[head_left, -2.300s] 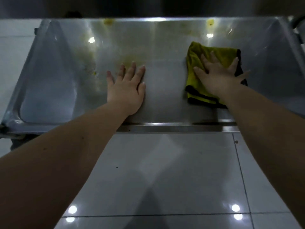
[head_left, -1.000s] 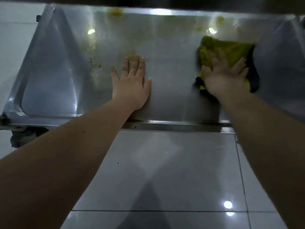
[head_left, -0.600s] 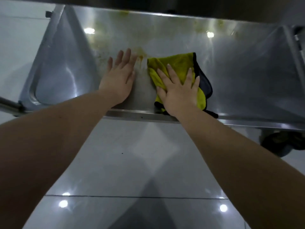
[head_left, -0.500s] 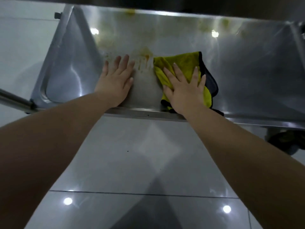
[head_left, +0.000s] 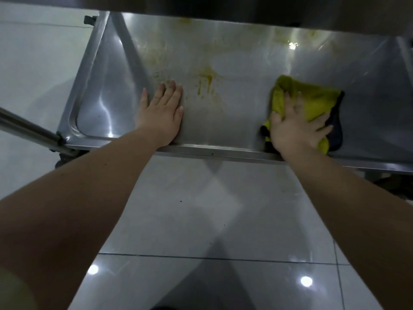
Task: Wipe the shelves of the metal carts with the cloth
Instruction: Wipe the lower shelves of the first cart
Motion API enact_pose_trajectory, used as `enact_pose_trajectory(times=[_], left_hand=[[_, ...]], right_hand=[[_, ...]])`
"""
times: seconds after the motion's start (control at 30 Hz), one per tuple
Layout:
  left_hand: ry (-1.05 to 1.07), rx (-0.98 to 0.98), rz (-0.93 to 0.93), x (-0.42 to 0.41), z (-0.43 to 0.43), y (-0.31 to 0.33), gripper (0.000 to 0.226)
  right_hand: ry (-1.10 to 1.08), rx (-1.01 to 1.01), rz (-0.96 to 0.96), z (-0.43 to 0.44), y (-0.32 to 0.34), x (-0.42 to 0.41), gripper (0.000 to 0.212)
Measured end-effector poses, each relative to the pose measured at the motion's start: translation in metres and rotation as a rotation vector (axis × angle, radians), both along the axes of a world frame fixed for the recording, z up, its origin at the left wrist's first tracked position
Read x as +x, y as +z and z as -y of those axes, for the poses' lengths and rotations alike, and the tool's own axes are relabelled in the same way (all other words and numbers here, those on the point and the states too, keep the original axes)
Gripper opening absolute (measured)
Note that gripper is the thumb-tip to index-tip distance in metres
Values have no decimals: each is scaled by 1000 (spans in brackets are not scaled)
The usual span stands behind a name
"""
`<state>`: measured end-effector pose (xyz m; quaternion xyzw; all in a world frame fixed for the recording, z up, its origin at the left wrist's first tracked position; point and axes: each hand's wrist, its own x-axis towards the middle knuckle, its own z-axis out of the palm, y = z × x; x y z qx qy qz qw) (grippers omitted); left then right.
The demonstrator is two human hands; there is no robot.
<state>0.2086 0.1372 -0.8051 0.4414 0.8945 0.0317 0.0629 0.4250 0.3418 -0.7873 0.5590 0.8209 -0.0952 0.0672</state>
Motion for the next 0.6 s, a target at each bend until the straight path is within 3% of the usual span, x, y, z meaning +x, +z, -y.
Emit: enact_pose_trajectory(times=[0.07, 0.2, 0.27, 0.37, 0.47, 0.6], left_hand=[[-1, 44, 42, -1, 1, 1, 56], [30, 309, 225, -1, 7, 9, 52], [70, 365, 259, 0, 9, 15, 51], [126, 380, 232, 8, -3, 25, 53], [9, 255, 112, 43, -34, 30, 61], [27, -56, 50, 98, -65, 15, 64]], right_hand=[[98, -30, -28, 45, -1, -38, 62], [442, -83, -53, 134, -2, -95, 65], [533, -142, -59, 141, 1, -103, 65], [514, -210, -258, 112, 8, -91, 61], [421, -45, -334, 69, 9, -63, 55], [350, -45, -246, 28, 2, -31, 51]])
